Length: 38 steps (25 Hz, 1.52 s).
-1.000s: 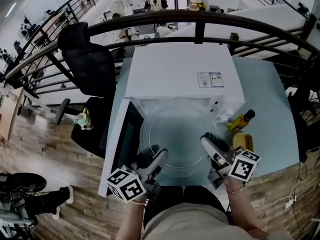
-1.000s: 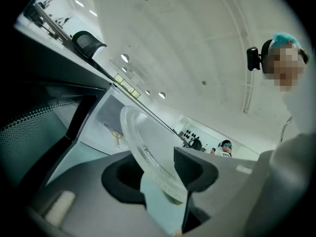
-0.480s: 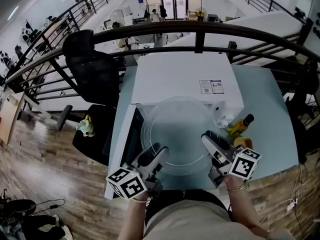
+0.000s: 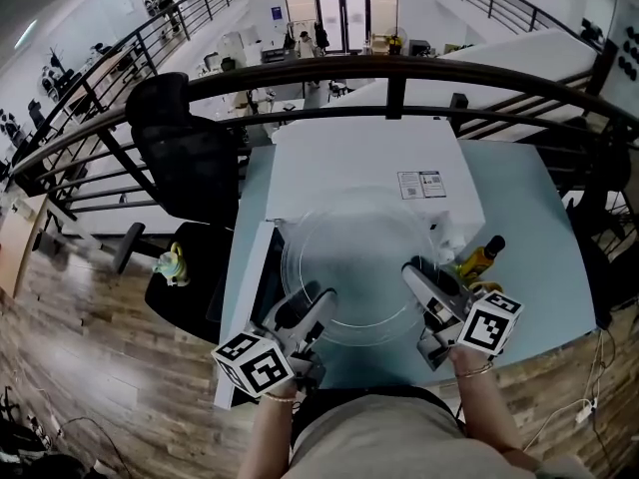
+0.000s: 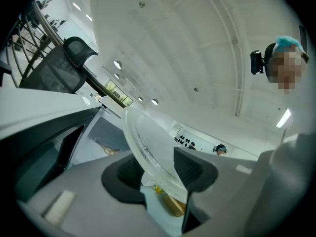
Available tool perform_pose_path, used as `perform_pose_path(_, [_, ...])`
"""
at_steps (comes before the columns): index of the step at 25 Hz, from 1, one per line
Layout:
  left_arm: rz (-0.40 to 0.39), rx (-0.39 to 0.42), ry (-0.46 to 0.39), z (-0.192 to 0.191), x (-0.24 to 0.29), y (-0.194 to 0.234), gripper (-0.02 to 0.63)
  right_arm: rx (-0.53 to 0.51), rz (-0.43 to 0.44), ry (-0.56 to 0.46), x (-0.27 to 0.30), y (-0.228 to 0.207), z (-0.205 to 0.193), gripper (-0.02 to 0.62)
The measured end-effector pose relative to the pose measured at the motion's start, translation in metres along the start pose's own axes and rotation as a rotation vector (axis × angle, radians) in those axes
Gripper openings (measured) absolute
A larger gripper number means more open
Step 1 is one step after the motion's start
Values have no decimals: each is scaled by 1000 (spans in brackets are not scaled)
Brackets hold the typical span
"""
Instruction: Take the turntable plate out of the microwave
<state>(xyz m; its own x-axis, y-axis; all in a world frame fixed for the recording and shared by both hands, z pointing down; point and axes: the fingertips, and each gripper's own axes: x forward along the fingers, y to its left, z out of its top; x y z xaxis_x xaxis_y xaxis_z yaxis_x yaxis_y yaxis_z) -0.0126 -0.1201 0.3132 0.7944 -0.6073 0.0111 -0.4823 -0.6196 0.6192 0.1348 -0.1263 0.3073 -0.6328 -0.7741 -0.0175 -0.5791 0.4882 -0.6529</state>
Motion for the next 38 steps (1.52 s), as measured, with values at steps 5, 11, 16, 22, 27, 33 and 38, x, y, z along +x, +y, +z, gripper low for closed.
perform_pose_path(5, [-16, 31, 2, 6, 9, -3, 184, 6, 0, -17, 0, -5, 6, 170])
perform_pose_path(11, [-34, 29, 4, 9, 15, -6, 184, 25, 0, -28, -2, -9, 11, 172])
perform_pose_path(16, [-42, 34, 10, 6, 18, -1, 184, 22, -10, -23, -2, -13, 8, 172])
perform_pose_path(22, [-41, 26, 30, 6, 19, -3, 184, 28, -19, -29, -3, -13, 8, 173])
perform_pose_path(27, [-46, 15, 22, 5, 19, -1, 183, 36, -30, -31, -4, -15, 6, 173])
perform_pose_path(33, [-42, 20, 33, 3, 20, -3, 183, 41, -36, -32, -7, -16, 6, 173])
perform_pose_path(38, [-41, 8, 31, 2, 21, -1, 183, 52, -38, -30, -7, -18, 4, 173])
